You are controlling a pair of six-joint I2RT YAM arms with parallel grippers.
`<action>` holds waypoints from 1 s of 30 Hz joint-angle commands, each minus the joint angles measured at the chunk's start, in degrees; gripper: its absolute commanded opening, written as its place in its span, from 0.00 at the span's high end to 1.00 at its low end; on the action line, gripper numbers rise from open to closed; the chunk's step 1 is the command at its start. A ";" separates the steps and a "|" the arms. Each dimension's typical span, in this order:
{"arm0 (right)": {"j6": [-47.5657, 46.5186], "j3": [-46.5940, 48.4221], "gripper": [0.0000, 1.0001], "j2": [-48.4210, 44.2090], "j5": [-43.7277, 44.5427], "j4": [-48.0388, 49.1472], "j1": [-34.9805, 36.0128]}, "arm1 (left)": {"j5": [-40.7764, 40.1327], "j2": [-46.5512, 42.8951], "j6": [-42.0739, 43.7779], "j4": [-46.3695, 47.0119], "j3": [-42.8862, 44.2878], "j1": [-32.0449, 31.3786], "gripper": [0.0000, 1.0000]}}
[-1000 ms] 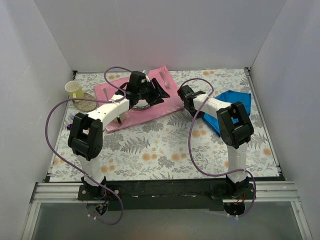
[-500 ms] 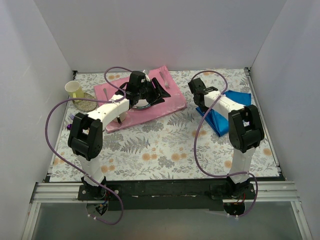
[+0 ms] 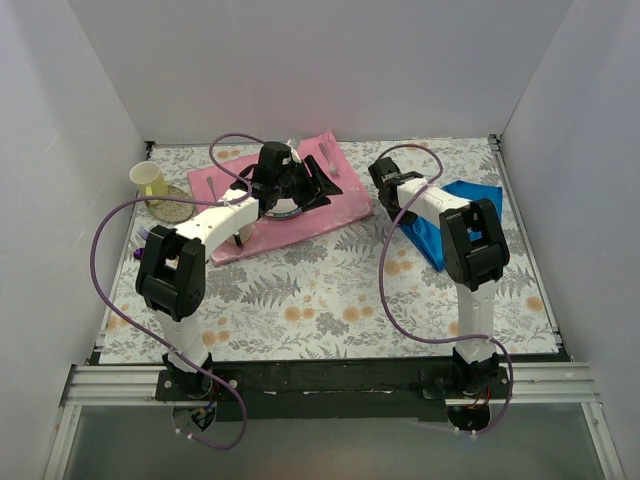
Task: Fold the napkin, place the utensils inside, and roll it up
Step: Fold the napkin
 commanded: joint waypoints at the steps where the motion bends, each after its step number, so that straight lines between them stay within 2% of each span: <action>1: 1.81 2.30 0.99 0.27 0.42 0.03 0.11 | 0.98 -1.74 -0.14 0.51 0.29 0.16 0.51; 5: 2.70 2.57 0.99 0.36 2.53 -1.20 0.11 | 1.59 -1.39 -0.23 0.68 0.37 0.16 0.52; 8: 2.70 1.95 0.99 -0.52 -2.18 -1.12 0.12 | 2.03 -1.22 -0.49 1.30 0.46 0.16 0.52; 11: 5.15 -0.68 0.83 -2.10 -7.72 -1.38 0.12 | 2.82 -0.60 -0.50 1.73 0.90 0.16 0.50; 12: 5.77 -1.99 0.72 -4.11 -8.97 -1.21 -0.06 | 3.35 -0.25 -0.41 2.17 0.90 0.07 0.50; 15: 7.96 -5.34 0.63 -8.76 -14.33 -0.24 -1.81 | 4.66 0.98 0.20 3.75 1.16 -0.37 0.47; 20: 10.52 -5.78 0.59 -14.84 -24.34 -0.50 -9.10 | 7.57 7.90 1.18 8.58 4.06 -3.97 0.50; 22: 11.30 -7.01 0.58 -17.13 -26.81 0.29 -12.34 | 8.09 10.72 0.83 13.85 5.20 -6.16 0.51; 25: 12.53 -10.79 0.57 -19.41 -31.64 1.61 -17.26 | 9.41 18.28 0.91 16.15 11.43 -8.10 0.54; 27: 13.94 -14.21 0.60 -21.77 -35.60 2.57 -19.82 | 11.08 24.32 0.65 16.93 16.60 -9.94 0.57; 30: 15.18 -22.29 0.65 -26.34 -39.56 7.05 -23.26 | 12.75 29.96 -1.28 20.35 19.88 -11.79 0.63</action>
